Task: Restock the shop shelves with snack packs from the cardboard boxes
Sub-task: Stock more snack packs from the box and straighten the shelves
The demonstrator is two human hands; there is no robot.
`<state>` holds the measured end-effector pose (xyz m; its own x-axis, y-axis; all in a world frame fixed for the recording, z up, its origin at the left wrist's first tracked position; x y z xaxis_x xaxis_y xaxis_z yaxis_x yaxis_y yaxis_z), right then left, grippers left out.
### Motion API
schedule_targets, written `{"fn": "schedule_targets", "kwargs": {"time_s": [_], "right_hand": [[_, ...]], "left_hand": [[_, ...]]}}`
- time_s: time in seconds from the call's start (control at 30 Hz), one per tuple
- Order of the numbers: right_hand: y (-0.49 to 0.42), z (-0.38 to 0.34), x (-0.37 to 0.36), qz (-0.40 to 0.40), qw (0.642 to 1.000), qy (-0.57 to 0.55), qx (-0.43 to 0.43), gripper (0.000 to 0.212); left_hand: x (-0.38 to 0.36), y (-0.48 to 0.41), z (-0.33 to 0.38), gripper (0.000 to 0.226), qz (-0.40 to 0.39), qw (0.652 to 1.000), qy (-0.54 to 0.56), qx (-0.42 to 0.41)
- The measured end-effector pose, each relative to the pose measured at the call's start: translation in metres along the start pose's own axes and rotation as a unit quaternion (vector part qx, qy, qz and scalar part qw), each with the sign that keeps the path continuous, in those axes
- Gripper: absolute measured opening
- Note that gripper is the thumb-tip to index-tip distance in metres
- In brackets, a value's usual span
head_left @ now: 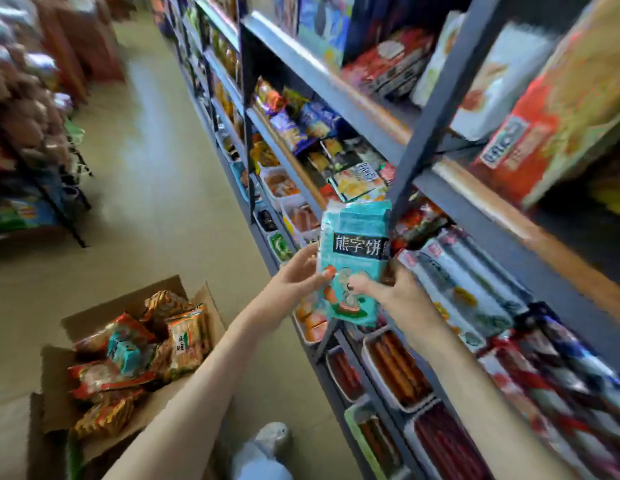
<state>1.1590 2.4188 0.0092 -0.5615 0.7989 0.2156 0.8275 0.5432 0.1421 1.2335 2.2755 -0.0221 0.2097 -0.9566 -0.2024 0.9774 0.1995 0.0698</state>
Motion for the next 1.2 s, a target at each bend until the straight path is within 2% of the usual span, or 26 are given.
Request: {"fn": "schedule_targets", "kwargs": {"time_s": [0.13,0.2,0.3,0.4,0.5,0.63,0.8,0.9,0.97,1.0,1.07,1.1,1.2], "right_hand": [[0.059,-0.047,0.059,0.062,0.997,-0.038,0.02,0.03],[0.083,-0.066,0.083,0.086,0.994,-0.066,0.032,0.017],[0.114,-0.088,0.12,0.124,0.986,-0.106,0.04,0.015],[0.138,-0.101,0.155,0.179,0.977,-0.112,0.027,0.012],[0.155,-0.111,0.192,0.244,0.963,-0.109,0.043,0.016],[0.156,-0.111,0.237,0.323,0.94,-0.102,0.046,0.018],[0.125,-0.094,0.282,0.421,0.903,-0.083,0.014,0.021],[0.104,-0.089,0.297,0.442,0.897,-0.029,0.01,0.027],[0.091,-0.086,0.304,0.465,0.884,0.04,-0.021,0.036],[0.086,-0.085,0.308,0.488,0.866,0.097,-0.045,0.041],[0.084,-0.09,0.311,0.541,0.803,0.235,-0.087,0.048],[0.085,-0.095,0.309,0.552,0.781,0.28,-0.082,0.055],[0.081,-0.096,0.294,0.483,0.787,0.381,-0.057,0.097]], "left_hand": [[-0.076,0.005,0.065,0.04,-0.142,0.989,-0.034,-0.011],[-0.103,0.004,0.09,0.038,-0.184,0.982,-0.046,-0.027],[-0.138,0.001,0.117,0.048,-0.245,0.965,-0.068,-0.07],[-0.165,-0.008,0.134,0.029,-0.263,0.957,-0.079,-0.095],[-0.194,-0.018,0.143,0.032,-0.276,0.943,-0.13,-0.136],[-0.222,-0.046,0.147,0.026,-0.237,0.936,-0.186,-0.184],[-0.258,-0.082,0.15,0.034,-0.228,0.885,-0.323,-0.247],[-0.276,-0.105,0.145,0.038,-0.223,0.85,-0.394,-0.269],[-0.285,-0.12,0.142,0.042,-0.218,0.823,-0.44,-0.286],[-0.29,-0.126,0.141,0.044,-0.218,0.811,-0.459,-0.291],[-0.298,-0.135,0.14,0.052,-0.226,0.786,-0.491,-0.3],[-0.303,-0.139,0.14,0.056,-0.233,0.774,-0.505,-0.304],[-0.316,-0.15,0.138,0.064,-0.263,0.756,-0.517,-0.302]]}}
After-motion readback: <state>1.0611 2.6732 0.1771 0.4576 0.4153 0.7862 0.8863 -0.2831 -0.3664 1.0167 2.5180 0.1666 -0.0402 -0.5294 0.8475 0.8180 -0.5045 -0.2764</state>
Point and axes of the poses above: each hand's wrist, its own y-axis away from the middle knuckle, its own x-axis out of the back of the hand, z = x × y, the point moved 5 cm from there along -y, towards the middle knuckle, and after that the axes turned 1 degree about x, right-handed, at the moved point
